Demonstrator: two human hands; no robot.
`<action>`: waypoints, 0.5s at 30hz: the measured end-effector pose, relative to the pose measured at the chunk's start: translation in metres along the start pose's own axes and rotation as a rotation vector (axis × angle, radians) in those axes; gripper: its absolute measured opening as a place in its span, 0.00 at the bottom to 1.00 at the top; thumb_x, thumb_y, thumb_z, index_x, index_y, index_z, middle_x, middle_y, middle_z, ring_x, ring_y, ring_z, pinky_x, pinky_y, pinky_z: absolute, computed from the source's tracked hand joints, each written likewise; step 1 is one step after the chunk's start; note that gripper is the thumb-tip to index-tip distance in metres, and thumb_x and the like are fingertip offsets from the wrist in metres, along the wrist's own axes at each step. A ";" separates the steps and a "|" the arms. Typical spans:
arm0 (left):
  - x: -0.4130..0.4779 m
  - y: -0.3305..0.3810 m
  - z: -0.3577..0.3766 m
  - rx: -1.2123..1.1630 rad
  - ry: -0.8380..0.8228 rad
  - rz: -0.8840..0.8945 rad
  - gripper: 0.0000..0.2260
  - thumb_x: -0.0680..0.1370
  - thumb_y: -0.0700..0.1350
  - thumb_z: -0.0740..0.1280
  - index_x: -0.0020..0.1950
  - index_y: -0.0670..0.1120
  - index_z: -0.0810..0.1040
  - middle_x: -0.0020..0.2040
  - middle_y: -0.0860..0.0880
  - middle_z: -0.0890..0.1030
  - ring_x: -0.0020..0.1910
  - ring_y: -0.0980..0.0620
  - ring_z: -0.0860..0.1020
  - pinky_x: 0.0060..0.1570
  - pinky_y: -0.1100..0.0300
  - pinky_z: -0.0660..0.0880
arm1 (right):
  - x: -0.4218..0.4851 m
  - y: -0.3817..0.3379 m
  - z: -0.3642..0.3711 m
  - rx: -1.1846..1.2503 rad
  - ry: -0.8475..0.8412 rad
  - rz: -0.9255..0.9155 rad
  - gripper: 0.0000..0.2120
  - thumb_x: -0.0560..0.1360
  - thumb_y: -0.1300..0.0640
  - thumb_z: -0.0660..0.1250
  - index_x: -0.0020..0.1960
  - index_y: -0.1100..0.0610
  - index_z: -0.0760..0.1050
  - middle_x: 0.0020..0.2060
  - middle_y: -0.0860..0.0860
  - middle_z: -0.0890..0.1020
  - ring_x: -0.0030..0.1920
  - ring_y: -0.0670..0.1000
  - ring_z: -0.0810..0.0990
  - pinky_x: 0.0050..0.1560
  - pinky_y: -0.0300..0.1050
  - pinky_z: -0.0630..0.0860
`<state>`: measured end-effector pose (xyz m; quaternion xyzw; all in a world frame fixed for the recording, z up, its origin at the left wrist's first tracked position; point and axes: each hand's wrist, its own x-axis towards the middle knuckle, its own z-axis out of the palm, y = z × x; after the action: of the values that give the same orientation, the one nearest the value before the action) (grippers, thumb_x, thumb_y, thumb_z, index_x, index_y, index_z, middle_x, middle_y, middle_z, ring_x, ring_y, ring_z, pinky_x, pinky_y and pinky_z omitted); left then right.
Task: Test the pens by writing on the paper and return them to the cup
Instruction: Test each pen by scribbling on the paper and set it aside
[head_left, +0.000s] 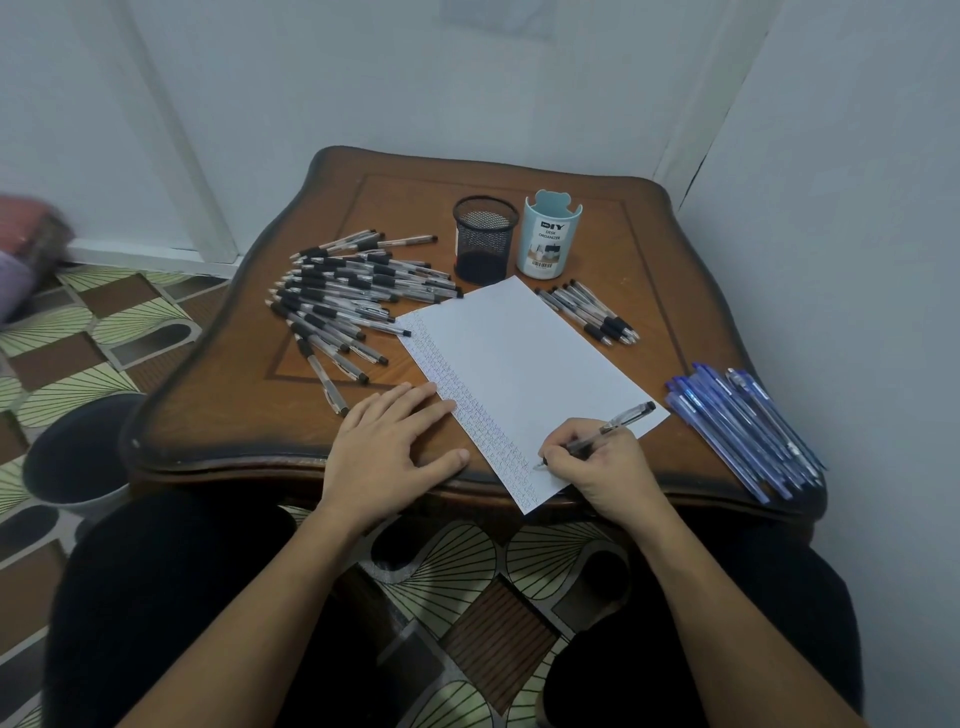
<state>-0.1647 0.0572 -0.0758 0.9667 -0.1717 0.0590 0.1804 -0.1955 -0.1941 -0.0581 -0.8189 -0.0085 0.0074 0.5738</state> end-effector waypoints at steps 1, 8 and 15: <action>0.000 0.000 0.000 0.002 -0.002 0.001 0.33 0.71 0.75 0.48 0.72 0.63 0.67 0.75 0.61 0.63 0.75 0.59 0.57 0.72 0.57 0.48 | 0.000 0.000 0.000 0.002 -0.006 -0.003 0.06 0.70 0.67 0.69 0.35 0.60 0.80 0.30 0.48 0.80 0.33 0.43 0.74 0.35 0.37 0.68; 0.000 0.000 0.000 -0.010 0.005 0.003 0.34 0.71 0.75 0.48 0.72 0.63 0.68 0.75 0.60 0.64 0.75 0.58 0.57 0.72 0.56 0.49 | 0.001 -0.001 0.002 -0.002 0.054 0.002 0.06 0.73 0.62 0.70 0.37 0.58 0.80 0.31 0.45 0.81 0.35 0.42 0.76 0.36 0.35 0.70; 0.000 -0.001 0.001 -0.012 0.005 0.004 0.33 0.71 0.75 0.48 0.72 0.63 0.68 0.75 0.61 0.64 0.75 0.59 0.57 0.72 0.57 0.48 | 0.005 -0.008 -0.009 0.320 0.057 0.128 0.11 0.83 0.56 0.59 0.48 0.62 0.75 0.36 0.54 0.79 0.31 0.50 0.71 0.41 0.45 0.70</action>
<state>-0.1644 0.0577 -0.0773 0.9650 -0.1737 0.0610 0.1867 -0.1899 -0.1997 -0.0470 -0.7158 0.0613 0.0220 0.6952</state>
